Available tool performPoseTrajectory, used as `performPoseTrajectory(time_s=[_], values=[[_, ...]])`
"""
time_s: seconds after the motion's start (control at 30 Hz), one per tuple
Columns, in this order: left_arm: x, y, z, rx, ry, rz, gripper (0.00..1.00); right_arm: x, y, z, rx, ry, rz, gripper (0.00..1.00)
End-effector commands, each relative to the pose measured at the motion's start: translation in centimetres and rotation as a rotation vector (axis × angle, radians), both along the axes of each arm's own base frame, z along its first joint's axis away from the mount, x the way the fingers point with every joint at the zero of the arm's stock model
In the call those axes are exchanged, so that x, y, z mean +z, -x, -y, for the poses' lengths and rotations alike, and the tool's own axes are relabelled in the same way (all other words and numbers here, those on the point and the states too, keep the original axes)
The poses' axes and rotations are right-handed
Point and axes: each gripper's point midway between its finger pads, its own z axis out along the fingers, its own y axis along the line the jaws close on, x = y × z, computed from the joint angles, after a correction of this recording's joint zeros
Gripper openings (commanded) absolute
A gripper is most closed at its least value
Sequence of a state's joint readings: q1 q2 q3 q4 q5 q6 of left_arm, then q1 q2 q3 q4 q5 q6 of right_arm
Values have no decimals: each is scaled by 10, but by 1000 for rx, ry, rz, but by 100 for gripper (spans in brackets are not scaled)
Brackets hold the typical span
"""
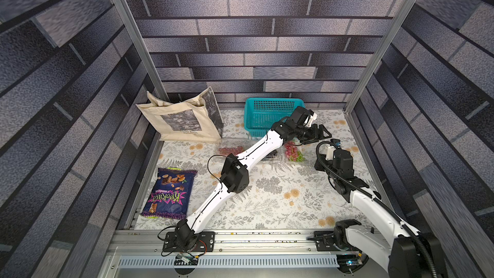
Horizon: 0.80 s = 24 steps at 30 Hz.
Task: Pack grapes into containers
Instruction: Close the packing box at the center of the board.
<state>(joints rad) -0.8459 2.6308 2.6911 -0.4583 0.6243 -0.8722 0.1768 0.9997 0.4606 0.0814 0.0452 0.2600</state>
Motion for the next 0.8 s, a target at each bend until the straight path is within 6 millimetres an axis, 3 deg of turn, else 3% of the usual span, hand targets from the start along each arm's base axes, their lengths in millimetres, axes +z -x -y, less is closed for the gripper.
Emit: performPoseTrajectory(time_s=[0.0,0.23,0.43,0.53,0.77], values=[[-17,-2,1,0,-24,-12,77,-2,2,-2,13,13,-6,8],[-21,-7,-1,3,-25,-8,61,-3,2,-3,16,16,-11,8],[-18,-11,-4,2,-18,3,59,-3,1,-4,19,17,-12,8],[-16,-12,-5,1,-9,3,49,-3,1,-5,24,19,-15,8],[-13,-13,-3,0,7,8,42,-4,3,-10,41,25,-21,8]])
